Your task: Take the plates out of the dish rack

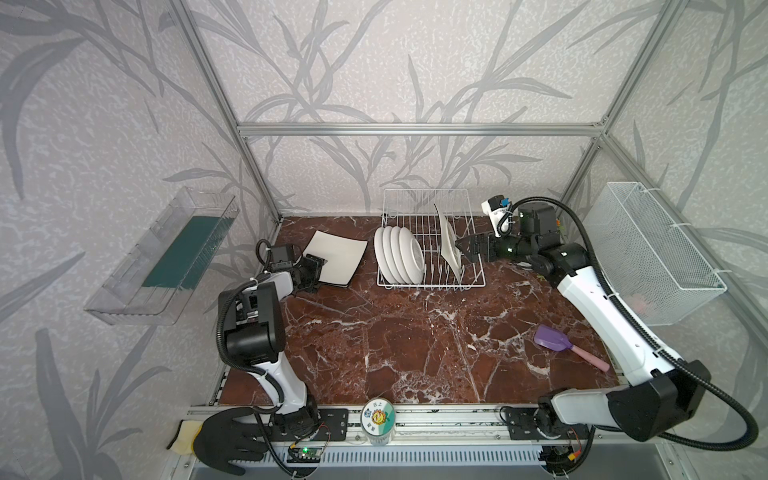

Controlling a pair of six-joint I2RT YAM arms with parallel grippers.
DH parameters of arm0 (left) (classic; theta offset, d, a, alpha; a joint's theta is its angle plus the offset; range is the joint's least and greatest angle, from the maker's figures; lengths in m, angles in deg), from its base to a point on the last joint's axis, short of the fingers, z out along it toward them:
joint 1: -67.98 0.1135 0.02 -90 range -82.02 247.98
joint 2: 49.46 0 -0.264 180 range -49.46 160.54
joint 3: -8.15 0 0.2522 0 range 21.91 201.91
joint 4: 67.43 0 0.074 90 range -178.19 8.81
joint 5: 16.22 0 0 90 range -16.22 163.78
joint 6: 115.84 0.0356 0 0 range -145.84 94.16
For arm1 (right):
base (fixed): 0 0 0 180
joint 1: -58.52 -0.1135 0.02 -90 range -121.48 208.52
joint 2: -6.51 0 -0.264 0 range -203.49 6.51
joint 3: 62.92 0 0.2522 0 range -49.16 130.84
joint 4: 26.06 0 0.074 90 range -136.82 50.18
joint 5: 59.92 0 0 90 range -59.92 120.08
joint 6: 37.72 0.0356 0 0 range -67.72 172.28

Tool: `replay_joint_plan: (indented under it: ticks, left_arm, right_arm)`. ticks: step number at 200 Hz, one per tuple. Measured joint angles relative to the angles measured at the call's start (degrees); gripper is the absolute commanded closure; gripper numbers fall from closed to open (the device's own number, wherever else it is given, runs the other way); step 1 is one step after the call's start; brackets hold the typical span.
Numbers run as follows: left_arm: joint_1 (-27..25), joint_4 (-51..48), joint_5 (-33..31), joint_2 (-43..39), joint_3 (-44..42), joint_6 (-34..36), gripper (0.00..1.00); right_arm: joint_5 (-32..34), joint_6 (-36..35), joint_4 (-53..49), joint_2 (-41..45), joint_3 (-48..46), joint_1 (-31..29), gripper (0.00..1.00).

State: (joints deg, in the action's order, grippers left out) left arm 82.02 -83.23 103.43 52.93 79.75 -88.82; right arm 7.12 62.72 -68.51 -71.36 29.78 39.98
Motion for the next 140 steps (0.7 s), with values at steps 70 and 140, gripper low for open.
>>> replay_joint_plan:
  ticks: [70,140]
  left_arm:
    - [0.00,-7.67,-0.04,0.00,3.08,3.39,0.24]
    - [0.00,-8.96,0.02,0.00,3.08,4.52,0.24]
  right_arm:
    - [0.00,0.00,0.04,0.02,-1.03,0.00,0.01]
    - [0.00,-0.02,0.04,0.02,-1.07,0.00,0.01]
